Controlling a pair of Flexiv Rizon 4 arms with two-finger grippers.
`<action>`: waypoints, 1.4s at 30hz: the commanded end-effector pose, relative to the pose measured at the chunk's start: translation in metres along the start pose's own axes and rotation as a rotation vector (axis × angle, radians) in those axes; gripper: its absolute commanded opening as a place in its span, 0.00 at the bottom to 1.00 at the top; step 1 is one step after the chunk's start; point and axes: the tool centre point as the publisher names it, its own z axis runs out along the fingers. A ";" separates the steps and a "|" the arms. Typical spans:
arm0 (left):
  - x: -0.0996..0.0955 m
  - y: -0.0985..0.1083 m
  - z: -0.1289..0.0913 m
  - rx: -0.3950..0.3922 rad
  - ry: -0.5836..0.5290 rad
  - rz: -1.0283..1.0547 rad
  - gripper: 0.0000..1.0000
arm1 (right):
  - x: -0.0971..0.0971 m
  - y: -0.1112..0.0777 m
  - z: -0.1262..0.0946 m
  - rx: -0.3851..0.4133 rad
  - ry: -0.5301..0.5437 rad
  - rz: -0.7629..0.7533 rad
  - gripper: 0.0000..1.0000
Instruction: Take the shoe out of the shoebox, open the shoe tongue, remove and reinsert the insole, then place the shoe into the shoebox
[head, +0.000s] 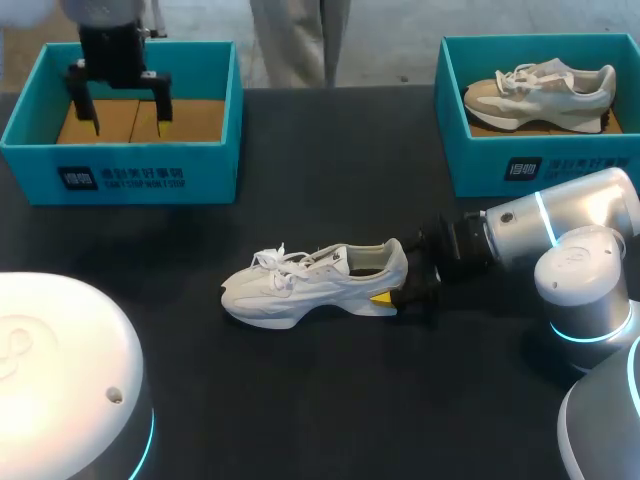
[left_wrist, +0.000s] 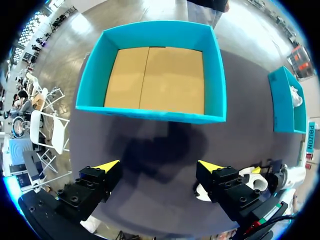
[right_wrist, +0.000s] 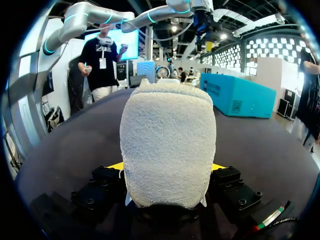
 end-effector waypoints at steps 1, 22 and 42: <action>0.005 0.012 0.002 0.012 -0.004 0.003 1.00 | 0.000 0.000 0.001 0.002 -0.002 -0.001 0.00; 0.045 0.058 0.009 -0.007 -0.026 0.040 1.00 | 0.000 0.000 0.001 0.002 -0.002 -0.001 0.00; 0.061 0.071 0.018 -0.031 -0.045 -0.006 1.00 | 0.000 0.000 0.001 0.002 -0.002 -0.001 0.00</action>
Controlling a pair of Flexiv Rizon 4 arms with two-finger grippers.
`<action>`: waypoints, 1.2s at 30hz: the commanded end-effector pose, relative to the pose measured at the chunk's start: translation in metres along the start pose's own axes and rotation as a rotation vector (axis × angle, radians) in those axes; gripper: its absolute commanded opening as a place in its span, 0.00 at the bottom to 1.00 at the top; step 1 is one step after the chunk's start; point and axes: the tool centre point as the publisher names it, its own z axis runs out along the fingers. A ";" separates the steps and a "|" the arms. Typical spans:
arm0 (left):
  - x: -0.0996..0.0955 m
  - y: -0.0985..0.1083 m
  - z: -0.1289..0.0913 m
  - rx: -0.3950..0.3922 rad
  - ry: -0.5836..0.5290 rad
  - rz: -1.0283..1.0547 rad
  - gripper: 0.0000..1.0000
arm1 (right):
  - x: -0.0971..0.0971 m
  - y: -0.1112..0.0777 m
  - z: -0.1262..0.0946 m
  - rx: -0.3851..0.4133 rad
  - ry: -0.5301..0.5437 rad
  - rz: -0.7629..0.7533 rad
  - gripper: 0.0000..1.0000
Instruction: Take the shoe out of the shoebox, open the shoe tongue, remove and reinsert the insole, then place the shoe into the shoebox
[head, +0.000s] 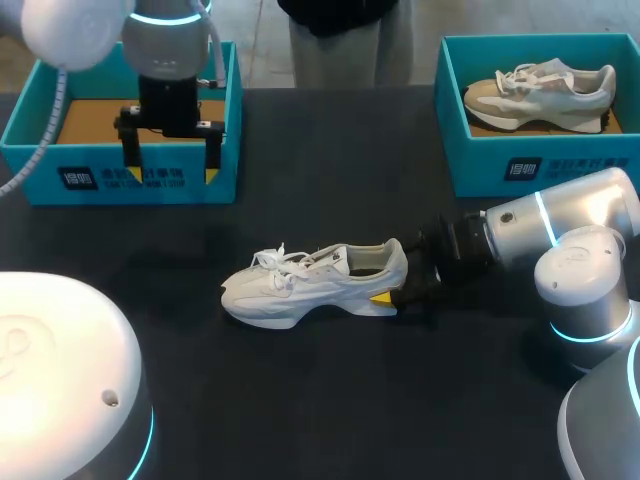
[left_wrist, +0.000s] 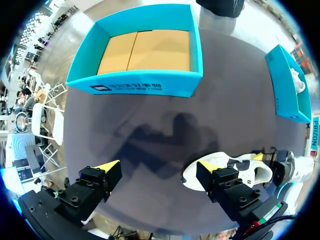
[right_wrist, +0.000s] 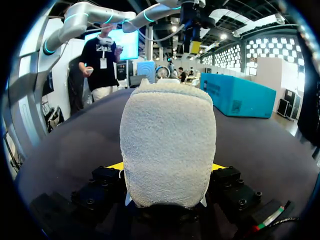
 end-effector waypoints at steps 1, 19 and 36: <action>0.000 -0.001 0.000 -0.001 -0.001 0.000 1.00 | 0.000 0.000 0.001 0.002 -0.002 -0.001 0.00; 0.018 0.010 0.011 -0.094 0.015 -0.044 1.00 | 0.000 0.000 0.001 0.002 -0.002 -0.001 0.00; 0.073 0.055 0.006 -0.138 0.052 -0.150 1.00 | 0.000 0.000 0.001 0.002 -0.002 -0.001 0.00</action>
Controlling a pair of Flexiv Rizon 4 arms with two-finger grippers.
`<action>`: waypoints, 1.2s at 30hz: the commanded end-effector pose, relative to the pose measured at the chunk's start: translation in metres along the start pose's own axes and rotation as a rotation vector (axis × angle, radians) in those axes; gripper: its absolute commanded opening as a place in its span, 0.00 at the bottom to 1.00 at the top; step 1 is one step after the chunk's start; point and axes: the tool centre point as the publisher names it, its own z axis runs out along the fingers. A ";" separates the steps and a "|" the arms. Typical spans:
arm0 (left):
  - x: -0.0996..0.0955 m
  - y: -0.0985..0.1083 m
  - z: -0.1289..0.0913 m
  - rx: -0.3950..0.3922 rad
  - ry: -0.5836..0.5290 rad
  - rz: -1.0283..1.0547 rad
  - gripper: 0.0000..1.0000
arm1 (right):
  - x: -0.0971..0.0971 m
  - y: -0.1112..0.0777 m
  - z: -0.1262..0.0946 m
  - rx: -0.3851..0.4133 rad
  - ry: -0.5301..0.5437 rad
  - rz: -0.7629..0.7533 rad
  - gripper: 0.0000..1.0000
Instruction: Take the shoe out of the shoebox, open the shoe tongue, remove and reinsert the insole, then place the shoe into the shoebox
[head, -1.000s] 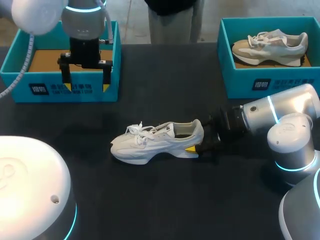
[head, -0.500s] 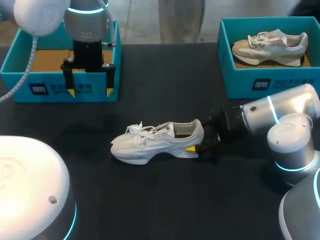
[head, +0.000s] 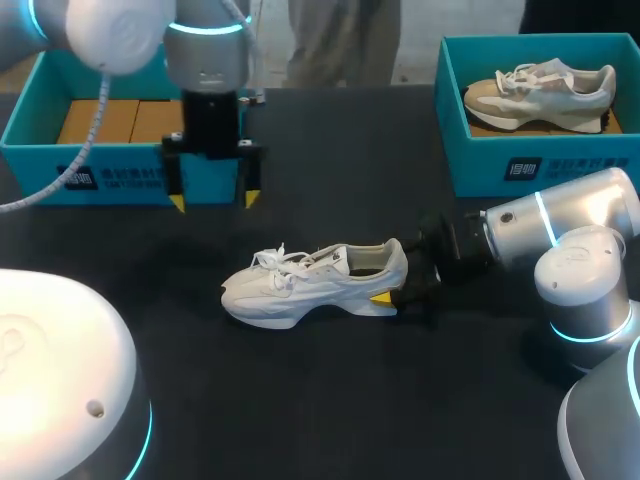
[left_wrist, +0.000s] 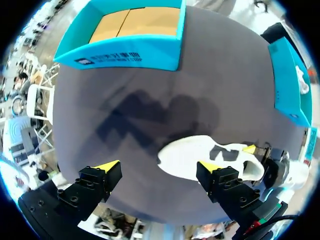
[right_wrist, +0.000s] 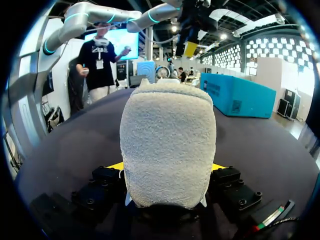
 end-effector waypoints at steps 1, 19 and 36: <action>0.011 0.017 -0.002 0.014 0.032 -0.059 1.00 | 0.000 0.000 0.001 0.002 -0.002 -0.001 0.00; 0.083 0.070 0.016 0.070 -0.051 0.124 1.00 | 0.000 0.000 0.001 0.002 -0.002 -0.001 0.00; 0.102 0.065 0.016 0.083 -0.061 0.172 1.00 | 0.000 0.000 0.001 0.002 -0.002 -0.001 0.00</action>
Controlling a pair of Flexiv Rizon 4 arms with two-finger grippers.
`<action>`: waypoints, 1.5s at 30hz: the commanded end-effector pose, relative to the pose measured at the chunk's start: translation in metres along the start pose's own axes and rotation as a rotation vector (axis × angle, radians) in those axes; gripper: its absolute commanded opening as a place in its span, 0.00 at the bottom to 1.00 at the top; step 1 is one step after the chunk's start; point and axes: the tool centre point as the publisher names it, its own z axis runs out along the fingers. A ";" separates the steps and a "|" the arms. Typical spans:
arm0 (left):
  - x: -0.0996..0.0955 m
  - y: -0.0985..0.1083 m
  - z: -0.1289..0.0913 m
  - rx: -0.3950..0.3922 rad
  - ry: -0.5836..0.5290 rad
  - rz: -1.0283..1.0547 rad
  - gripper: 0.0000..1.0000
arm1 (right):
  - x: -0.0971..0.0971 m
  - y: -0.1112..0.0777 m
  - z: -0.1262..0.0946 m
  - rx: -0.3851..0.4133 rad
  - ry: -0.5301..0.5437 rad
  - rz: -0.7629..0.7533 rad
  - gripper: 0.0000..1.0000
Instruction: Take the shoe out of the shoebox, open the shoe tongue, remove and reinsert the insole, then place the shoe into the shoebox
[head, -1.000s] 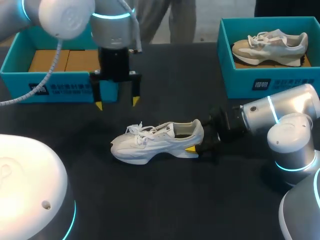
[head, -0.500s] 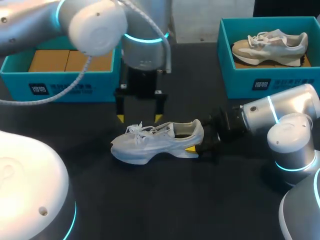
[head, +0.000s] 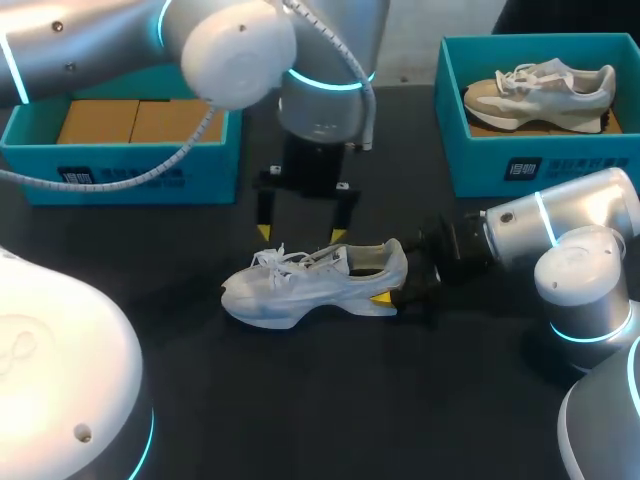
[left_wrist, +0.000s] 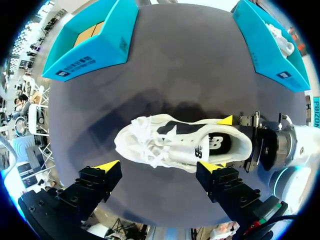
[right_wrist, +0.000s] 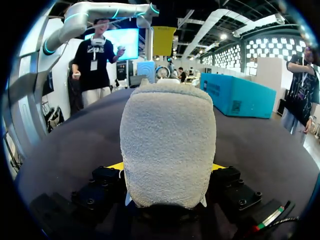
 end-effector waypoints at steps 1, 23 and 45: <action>0.002 -0.001 -0.001 -0.002 -0.004 0.000 1.00 | 0.000 0.000 0.001 0.002 -0.001 -0.001 0.00; 0.023 -0.010 0.037 0.025 -0.039 0.039 1.00 | 0.000 0.000 0.001 0.002 -0.001 -0.001 0.00; 0.071 -0.009 0.050 -0.007 -0.036 0.073 1.00 | 0.000 0.000 0.001 0.002 -0.001 -0.001 0.00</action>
